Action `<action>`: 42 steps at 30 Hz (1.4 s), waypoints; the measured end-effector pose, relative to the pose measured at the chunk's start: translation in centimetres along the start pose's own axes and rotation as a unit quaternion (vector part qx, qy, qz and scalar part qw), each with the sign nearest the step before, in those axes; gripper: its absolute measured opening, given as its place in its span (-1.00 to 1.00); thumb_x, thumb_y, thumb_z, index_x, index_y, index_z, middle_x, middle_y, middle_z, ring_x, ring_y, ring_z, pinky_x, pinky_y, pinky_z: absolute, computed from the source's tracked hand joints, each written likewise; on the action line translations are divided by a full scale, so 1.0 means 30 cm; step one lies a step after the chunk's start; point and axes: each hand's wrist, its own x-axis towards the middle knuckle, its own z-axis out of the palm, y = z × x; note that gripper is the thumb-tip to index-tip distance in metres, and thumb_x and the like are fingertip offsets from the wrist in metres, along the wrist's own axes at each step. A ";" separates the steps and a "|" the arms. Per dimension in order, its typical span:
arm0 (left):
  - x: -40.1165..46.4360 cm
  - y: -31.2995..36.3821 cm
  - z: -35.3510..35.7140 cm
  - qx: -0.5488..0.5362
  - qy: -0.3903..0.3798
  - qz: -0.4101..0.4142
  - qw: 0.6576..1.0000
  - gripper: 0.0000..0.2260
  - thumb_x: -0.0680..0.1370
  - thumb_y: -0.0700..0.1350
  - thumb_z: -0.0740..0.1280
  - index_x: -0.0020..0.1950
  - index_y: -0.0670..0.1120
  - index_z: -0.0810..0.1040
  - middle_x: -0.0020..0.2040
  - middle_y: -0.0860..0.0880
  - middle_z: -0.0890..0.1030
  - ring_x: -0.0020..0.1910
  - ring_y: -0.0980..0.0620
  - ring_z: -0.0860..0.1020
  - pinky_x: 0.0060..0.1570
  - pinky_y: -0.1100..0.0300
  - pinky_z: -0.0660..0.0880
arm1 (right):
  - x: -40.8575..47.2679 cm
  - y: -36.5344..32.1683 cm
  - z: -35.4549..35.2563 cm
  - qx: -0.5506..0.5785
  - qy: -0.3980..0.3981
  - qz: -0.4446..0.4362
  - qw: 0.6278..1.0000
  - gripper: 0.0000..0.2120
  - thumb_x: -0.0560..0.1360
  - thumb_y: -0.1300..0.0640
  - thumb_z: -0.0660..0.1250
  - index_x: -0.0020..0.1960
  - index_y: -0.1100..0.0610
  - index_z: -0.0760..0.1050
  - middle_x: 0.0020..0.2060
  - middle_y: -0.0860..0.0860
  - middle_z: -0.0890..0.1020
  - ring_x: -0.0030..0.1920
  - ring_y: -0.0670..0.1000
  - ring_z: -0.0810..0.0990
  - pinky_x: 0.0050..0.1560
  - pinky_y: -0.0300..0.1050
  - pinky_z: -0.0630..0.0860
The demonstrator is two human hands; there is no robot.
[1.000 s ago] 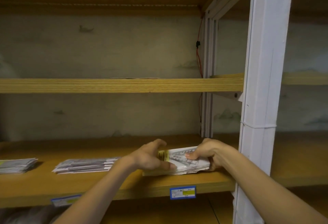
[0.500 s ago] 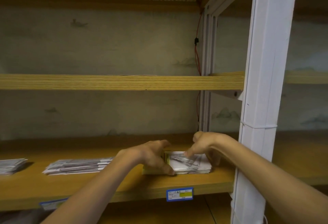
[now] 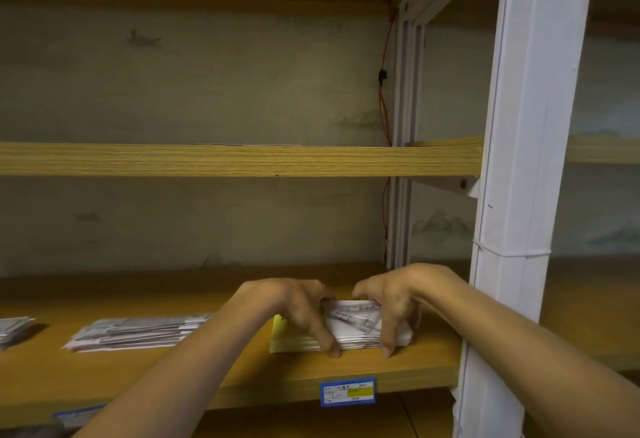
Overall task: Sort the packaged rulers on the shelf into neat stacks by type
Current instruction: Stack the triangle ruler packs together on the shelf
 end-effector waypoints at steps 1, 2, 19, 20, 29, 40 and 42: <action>0.002 -0.002 -0.003 0.000 -0.001 0.001 1.000 -0.24 0.33 0.15 0.53 0.45 0.05 0.29 0.37 0.04 0.41 0.34 -0.05 0.38 0.32 -0.03 0.38 | 0.007 0.005 -0.002 -0.004 0.002 -0.005 1.000 -0.18 0.31 0.22 0.57 0.42 -0.09 0.24 0.37 0.02 0.35 0.28 0.20 0.46 0.10 0.05 0.60; 0.003 -0.004 -0.004 0.002 0.000 0.001 1.000 -0.25 0.33 0.16 0.53 0.44 0.05 0.30 0.37 0.04 0.41 0.34 -0.05 0.38 0.31 -0.02 0.39 | 0.012 0.009 -0.004 -0.007 0.004 -0.009 1.000 -0.26 0.31 0.22 0.57 0.36 -0.06 0.29 0.30 0.01 0.40 0.24 0.17 0.49 0.08 0.02 0.61; -0.004 0.004 -0.044 0.046 -0.046 -0.041 0.997 -0.21 0.31 0.15 0.55 0.45 0.09 0.28 0.42 0.04 0.36 0.41 -0.11 0.32 0.31 -0.09 0.39 | 0.040 -0.001 -0.017 -0.062 0.011 -0.028 0.998 -0.22 0.28 0.18 0.60 0.38 -0.02 0.30 0.23 -0.01 0.43 0.22 0.12 0.51 0.12 0.02 0.60; -0.003 0.006 -0.045 0.042 -0.050 -0.047 0.997 -0.21 0.30 0.14 0.55 0.45 0.11 0.28 0.43 0.03 0.35 0.41 -0.12 0.32 0.29 -0.12 0.41 | 0.042 0.000 -0.017 -0.062 0.013 -0.030 0.998 -0.25 0.27 0.18 0.60 0.36 -0.02 0.32 0.20 -0.02 0.44 0.20 0.11 0.52 0.11 0.02 0.60; -0.027 0.023 -0.051 0.046 -0.064 -0.079 0.994 -0.19 0.34 0.05 0.56 0.49 0.15 0.21 0.46 0.02 0.27 0.41 -0.19 0.30 0.08 -0.06 0.56 | 0.038 0.005 -0.001 -0.054 0.029 -0.031 0.998 -0.29 0.30 0.16 0.57 0.35 -0.01 0.33 0.14 -0.04 0.41 0.16 0.13 0.54 0.00 -0.05 0.63; -0.047 0.016 -0.064 0.043 -0.089 -0.070 0.993 -0.15 0.35 -0.18 0.56 0.50 0.17 0.18 0.42 0.01 0.28 0.35 -0.19 0.35 -0.01 -0.07 0.61 | 0.001 0.000 0.001 -0.076 0.027 -0.032 0.996 0.01 0.29 0.16 0.59 0.56 -0.01 0.06 0.49 -0.02 0.20 0.41 0.17 0.35 0.29 0.01 0.47; -0.045 0.010 -0.063 0.042 -0.085 -0.068 0.993 -0.15 0.34 -0.17 0.56 0.49 0.18 0.18 0.42 0.02 0.28 0.35 -0.18 0.35 -0.03 -0.04 0.61 | 0.001 0.003 0.004 -0.067 0.032 -0.035 0.997 0.01 0.28 0.16 0.59 0.56 -0.02 0.08 0.48 -0.01 0.22 0.38 0.16 0.39 0.25 -0.02 0.50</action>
